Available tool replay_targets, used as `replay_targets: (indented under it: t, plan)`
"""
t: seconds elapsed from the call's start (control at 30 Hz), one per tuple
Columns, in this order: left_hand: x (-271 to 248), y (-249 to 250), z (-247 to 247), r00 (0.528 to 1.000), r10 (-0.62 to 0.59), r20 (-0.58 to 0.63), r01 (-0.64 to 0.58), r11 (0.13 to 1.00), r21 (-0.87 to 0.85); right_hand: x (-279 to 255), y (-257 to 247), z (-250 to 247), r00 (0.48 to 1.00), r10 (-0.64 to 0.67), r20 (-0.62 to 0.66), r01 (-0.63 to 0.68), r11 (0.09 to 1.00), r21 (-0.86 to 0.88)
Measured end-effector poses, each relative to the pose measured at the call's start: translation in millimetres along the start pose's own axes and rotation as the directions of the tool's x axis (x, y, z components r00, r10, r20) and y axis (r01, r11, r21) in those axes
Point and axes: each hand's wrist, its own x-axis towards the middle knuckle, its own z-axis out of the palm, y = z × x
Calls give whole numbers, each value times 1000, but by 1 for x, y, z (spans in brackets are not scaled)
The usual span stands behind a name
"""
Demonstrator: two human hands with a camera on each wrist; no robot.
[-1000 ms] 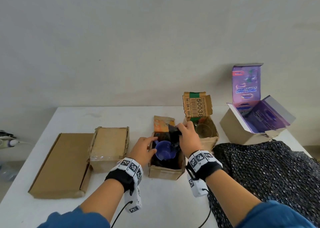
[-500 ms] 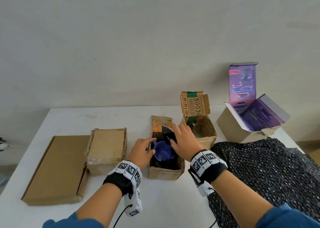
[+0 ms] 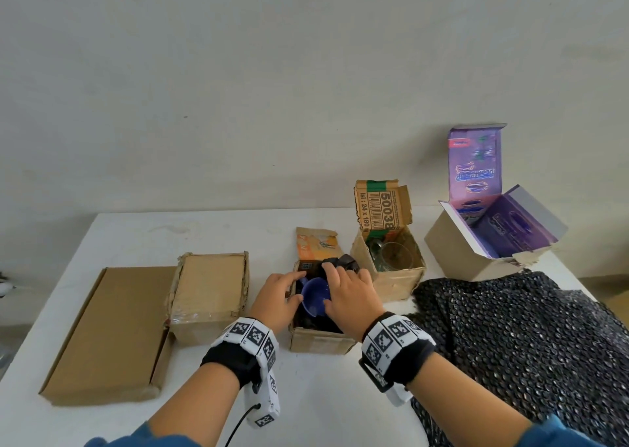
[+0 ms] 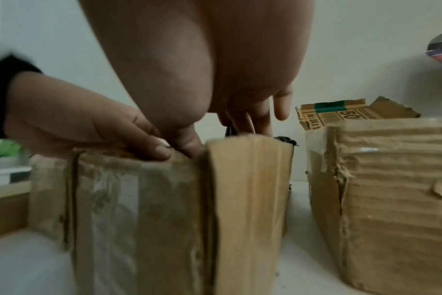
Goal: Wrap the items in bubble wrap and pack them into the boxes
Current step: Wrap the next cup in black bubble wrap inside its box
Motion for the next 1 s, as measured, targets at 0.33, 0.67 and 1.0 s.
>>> replay_targets:
  t: [0.33, 0.67, 1.0]
  plan:
    - [-1, -1, 0, 1000, 13, -20, -13, 1000, 15, 7, 3, 6, 987, 154, 54, -154, 988, -8]
    - [-3, -3, 1, 999, 31, -30, -30, 999, 26, 7, 5, 8, 988, 158, 4, -155, 978, -138]
    - [-5, -1, 3, 999, 44, -30, -42, 998, 56, 27, 27, 2, 992, 125, 9, -125, 992, -10]
